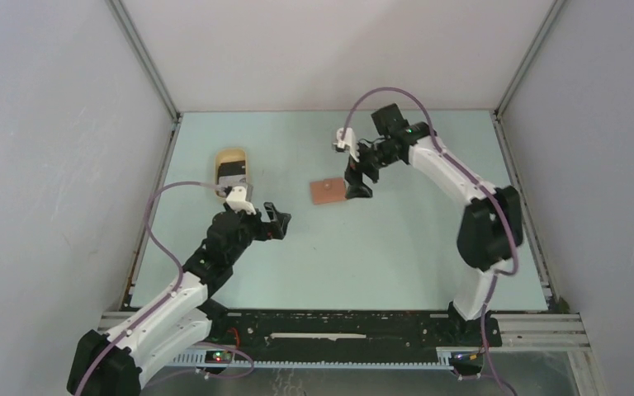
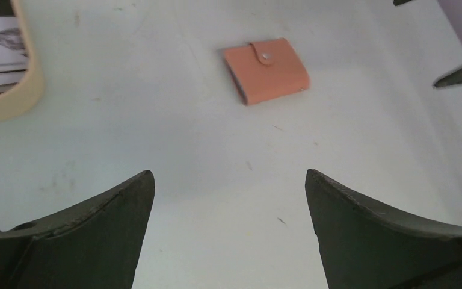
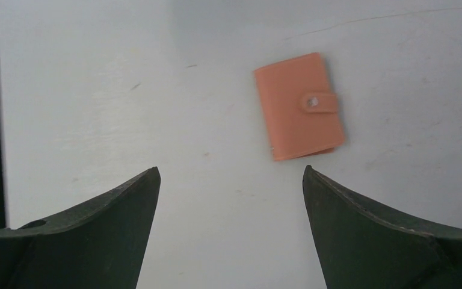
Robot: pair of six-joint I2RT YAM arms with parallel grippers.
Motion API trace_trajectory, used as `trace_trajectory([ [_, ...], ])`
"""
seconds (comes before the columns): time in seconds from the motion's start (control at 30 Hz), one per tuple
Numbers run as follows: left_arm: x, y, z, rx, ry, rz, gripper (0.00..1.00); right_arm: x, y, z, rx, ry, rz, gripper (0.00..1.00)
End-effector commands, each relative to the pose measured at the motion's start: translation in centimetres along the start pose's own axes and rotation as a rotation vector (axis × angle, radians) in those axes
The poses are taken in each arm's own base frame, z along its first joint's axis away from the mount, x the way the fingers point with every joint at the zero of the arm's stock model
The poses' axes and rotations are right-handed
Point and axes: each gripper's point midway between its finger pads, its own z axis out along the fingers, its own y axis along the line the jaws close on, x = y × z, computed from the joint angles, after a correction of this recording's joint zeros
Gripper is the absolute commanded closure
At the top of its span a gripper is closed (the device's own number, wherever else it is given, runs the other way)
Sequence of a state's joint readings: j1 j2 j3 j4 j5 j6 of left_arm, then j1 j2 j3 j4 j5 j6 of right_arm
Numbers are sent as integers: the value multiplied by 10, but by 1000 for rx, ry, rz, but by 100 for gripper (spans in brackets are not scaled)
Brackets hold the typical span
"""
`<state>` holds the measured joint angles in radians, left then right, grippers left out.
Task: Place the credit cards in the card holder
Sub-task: Move the card holder to the center of the board.
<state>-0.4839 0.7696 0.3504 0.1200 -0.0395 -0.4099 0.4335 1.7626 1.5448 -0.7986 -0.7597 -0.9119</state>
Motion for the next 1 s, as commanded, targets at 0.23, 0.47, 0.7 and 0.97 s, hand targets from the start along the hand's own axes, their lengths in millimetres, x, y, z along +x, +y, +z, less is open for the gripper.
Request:
trace_trajectory([
  [0.23, -18, 30, -8, -108, -242, 16, 0, 16, -83, 42, 5, 163, 153, 9],
  [0.47, -17, 30, -9, -103, -248, 11, 0, 40, -106, 72, 2, 196, 224, 8],
  [0.7, -16, 31, -8, -106, -241, 12, 0, 62, -136, 91, 141, 258, 344, 10],
  [0.97, -16, 30, -6, -107, -231, 13, 0, 74, -127, 109, 128, 266, 506, 19],
])
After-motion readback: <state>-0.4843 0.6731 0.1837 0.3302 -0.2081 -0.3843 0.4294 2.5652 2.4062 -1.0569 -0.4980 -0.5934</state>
